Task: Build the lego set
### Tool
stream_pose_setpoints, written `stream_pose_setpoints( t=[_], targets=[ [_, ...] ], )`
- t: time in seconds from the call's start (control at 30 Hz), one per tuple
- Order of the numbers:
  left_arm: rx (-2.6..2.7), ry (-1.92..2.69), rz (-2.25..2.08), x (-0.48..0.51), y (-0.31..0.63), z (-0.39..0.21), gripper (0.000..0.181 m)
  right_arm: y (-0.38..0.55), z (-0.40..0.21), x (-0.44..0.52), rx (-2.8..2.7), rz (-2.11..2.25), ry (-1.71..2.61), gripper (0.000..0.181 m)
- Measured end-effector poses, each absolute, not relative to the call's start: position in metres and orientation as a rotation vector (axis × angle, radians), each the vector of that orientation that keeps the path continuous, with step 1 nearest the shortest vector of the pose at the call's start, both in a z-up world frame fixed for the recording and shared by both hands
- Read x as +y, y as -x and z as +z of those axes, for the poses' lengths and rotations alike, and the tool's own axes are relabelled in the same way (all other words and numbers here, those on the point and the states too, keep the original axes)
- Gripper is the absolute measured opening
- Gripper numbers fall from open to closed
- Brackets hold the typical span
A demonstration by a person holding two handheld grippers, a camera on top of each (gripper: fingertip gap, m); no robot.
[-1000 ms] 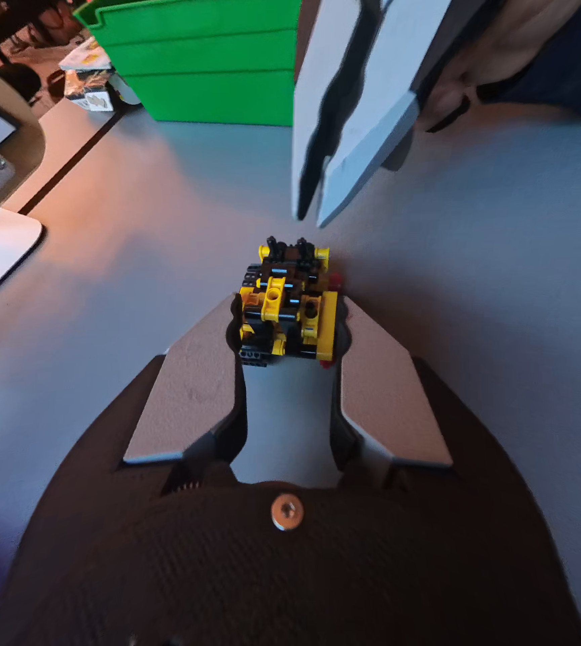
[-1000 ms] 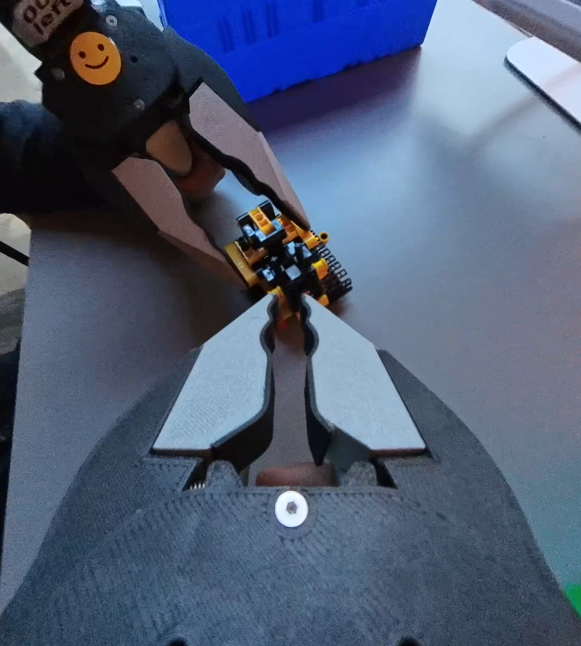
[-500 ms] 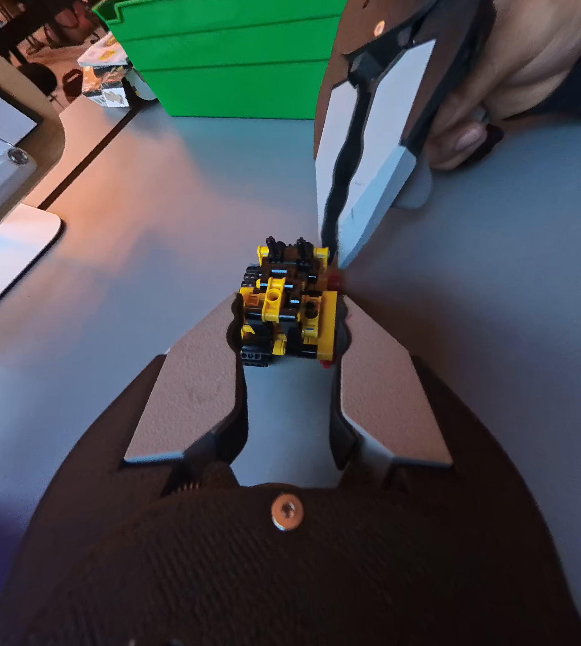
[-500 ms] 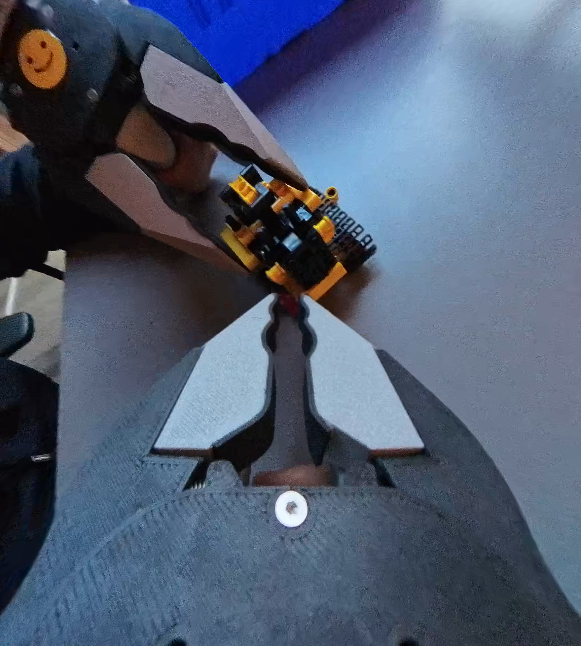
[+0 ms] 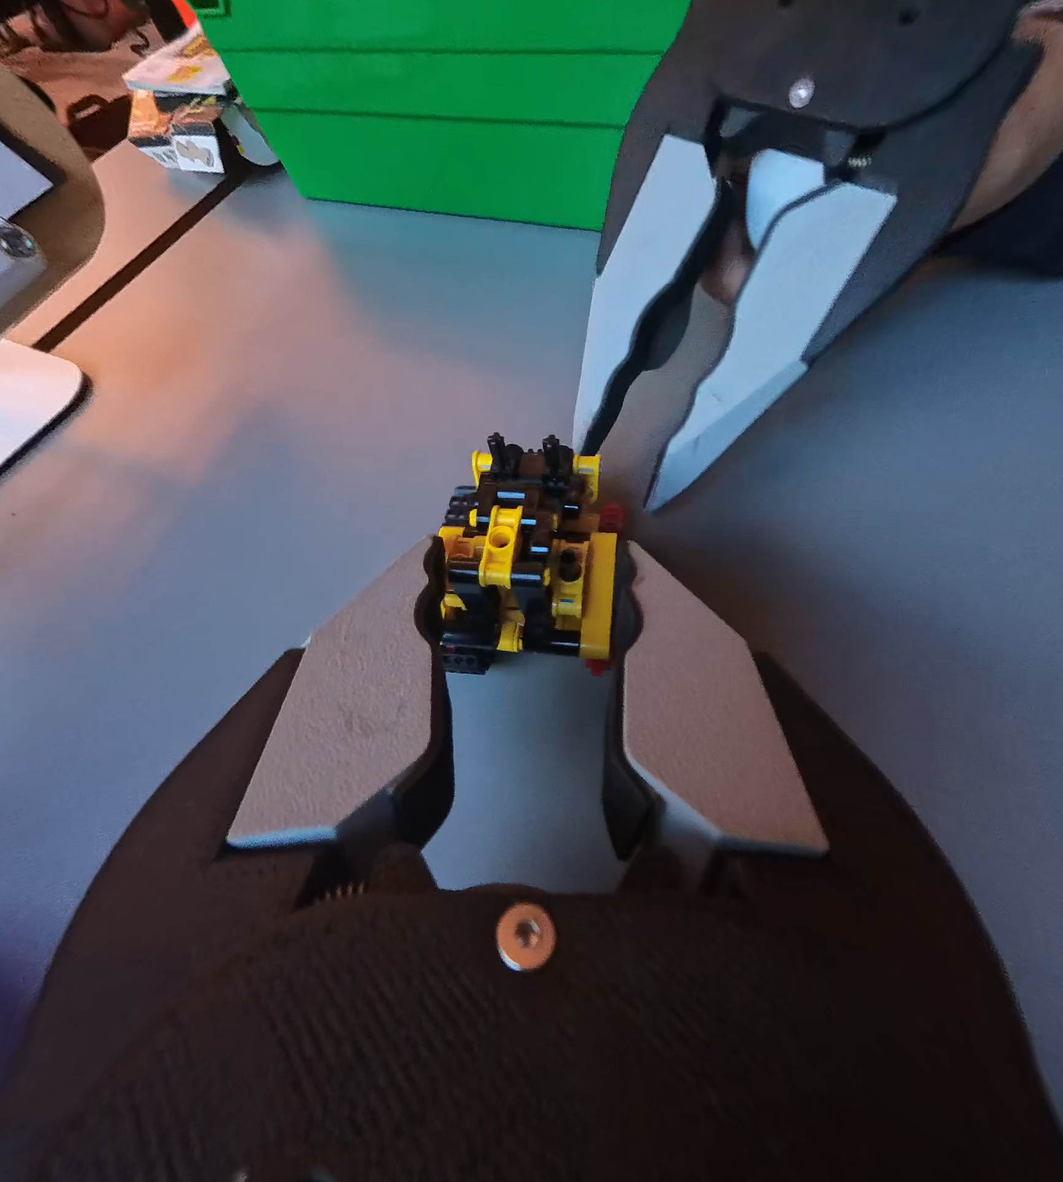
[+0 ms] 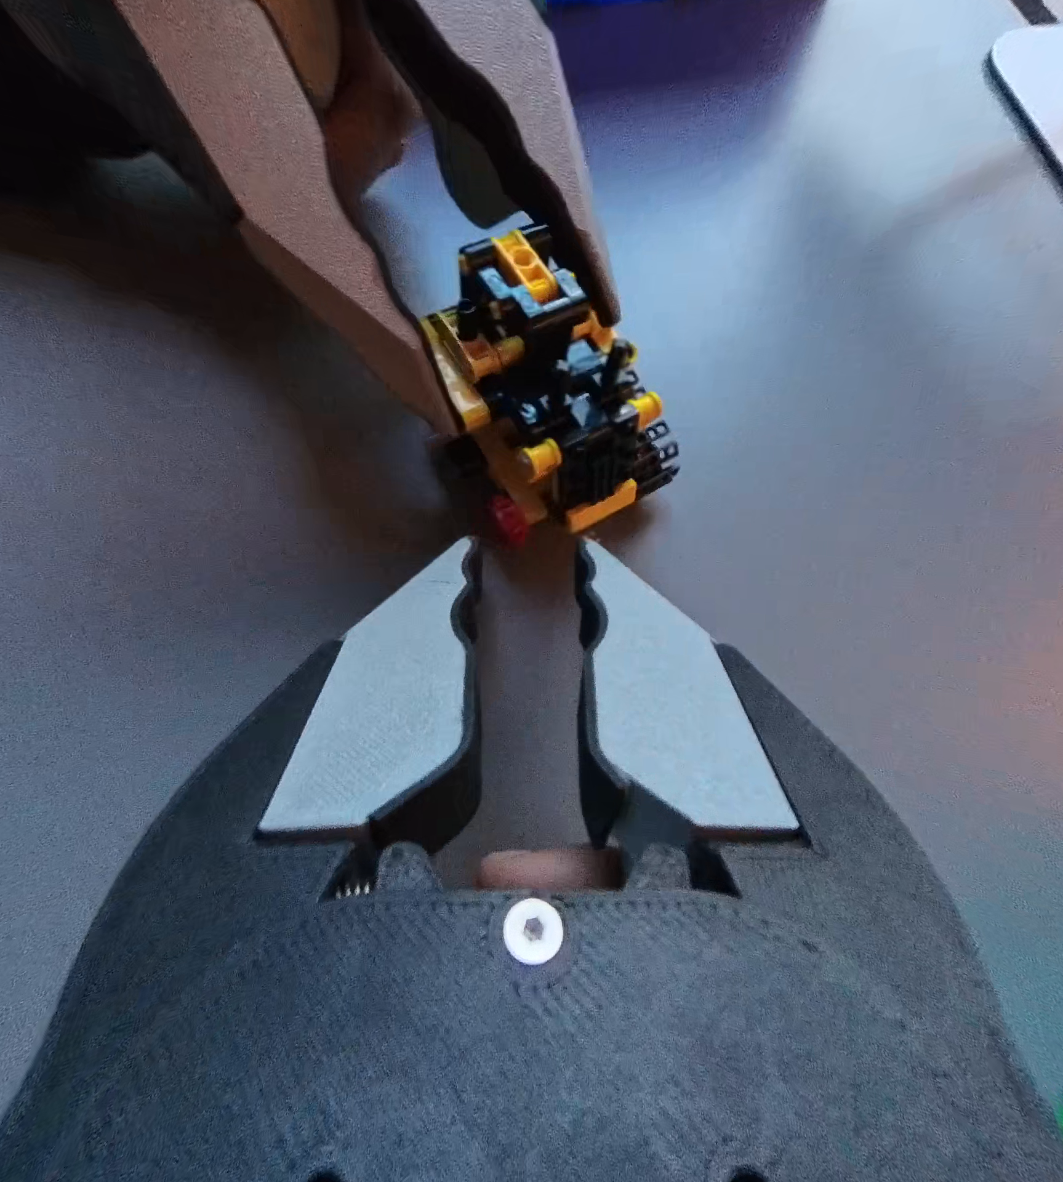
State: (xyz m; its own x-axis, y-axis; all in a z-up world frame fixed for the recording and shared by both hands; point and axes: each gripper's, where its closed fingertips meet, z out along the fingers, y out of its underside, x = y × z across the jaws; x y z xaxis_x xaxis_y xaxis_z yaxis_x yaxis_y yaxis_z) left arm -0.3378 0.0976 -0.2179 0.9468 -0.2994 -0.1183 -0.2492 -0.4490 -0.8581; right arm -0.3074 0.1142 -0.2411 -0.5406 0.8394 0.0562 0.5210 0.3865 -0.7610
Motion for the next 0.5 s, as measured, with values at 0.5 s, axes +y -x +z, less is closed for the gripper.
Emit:
stream_pose_setpoints(
  t=[0.5],
  targets=[
    [0.415,2.035,-0.259,0.089,0.329,-0.214,0.05,0.3,-0.23,0.103,-2.246,1.075,0.967,0.014]
  ],
)
